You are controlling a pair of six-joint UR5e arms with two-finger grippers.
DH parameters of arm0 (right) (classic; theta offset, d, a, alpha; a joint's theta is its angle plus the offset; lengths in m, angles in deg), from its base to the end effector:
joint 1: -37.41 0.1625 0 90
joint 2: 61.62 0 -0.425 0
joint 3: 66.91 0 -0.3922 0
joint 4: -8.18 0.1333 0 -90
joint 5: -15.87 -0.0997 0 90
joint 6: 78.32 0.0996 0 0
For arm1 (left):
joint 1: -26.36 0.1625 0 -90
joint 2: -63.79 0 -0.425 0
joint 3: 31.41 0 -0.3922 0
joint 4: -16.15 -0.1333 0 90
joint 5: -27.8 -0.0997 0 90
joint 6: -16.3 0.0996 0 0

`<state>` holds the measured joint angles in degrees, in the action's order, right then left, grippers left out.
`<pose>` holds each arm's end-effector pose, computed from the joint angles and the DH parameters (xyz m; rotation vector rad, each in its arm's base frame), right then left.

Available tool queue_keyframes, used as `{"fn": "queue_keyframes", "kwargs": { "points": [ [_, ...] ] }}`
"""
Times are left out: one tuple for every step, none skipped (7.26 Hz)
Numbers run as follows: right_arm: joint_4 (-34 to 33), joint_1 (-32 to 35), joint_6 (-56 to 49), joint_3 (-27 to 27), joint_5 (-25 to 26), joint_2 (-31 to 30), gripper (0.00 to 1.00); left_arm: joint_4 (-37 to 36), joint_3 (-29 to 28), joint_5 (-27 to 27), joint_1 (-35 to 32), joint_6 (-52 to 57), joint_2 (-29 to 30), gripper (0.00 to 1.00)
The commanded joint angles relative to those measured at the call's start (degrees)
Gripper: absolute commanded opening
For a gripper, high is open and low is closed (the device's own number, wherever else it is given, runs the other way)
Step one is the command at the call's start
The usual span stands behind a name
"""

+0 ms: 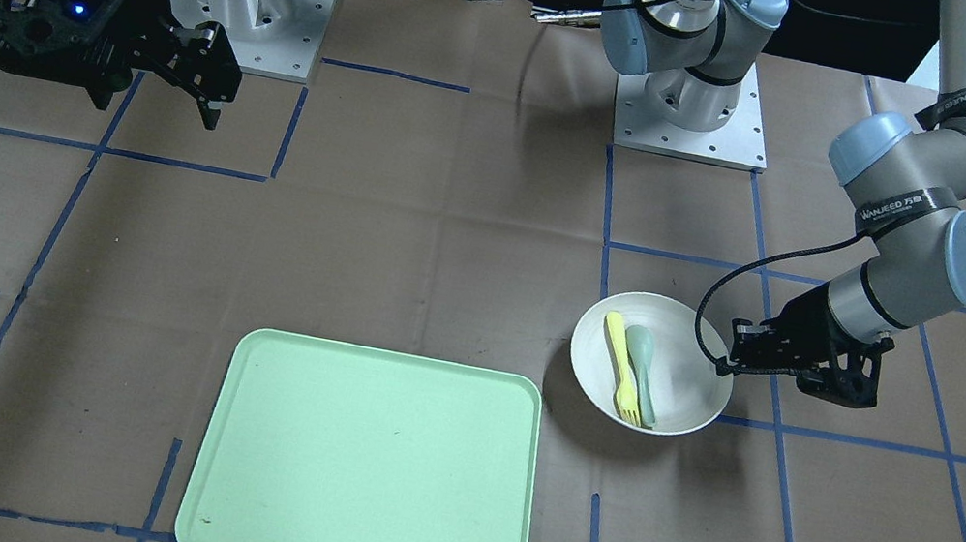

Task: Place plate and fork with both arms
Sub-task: 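Slide the white plate with the left gripper onto the green tray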

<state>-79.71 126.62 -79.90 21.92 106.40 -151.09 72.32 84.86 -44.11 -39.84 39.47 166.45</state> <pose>0.1256 -0.4950 0.4897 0.0218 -3.1325 -0.0405 0.0471 -0.5138 0.2276 0.0354 -2.8161 0.0636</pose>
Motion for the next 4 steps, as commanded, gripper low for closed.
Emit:
{"fn": "queue_keyframes", "kwargs": {
  "points": [
    [0.00,0.00,0.00,0.02,0.00,0.00,1.00,0.16,-4.01,1.94,-6.27,-9.32,1.31,0.08],
    [0.00,0.00,0.00,0.02,0.00,0.00,1.00,0.25,-6.46,2.82,-9.18,-13.63,3.49,0.07],
    [0.00,0.00,0.00,0.02,0.00,0.00,1.00,0.25,-9.97,2.83,-12.34,-15.85,6.82,0.07],
    [0.00,0.00,0.00,0.02,0.00,0.00,1.00,0.69,-14.44,2.83,-15.94,-18.57,10.51,0.06]
  ]
}}
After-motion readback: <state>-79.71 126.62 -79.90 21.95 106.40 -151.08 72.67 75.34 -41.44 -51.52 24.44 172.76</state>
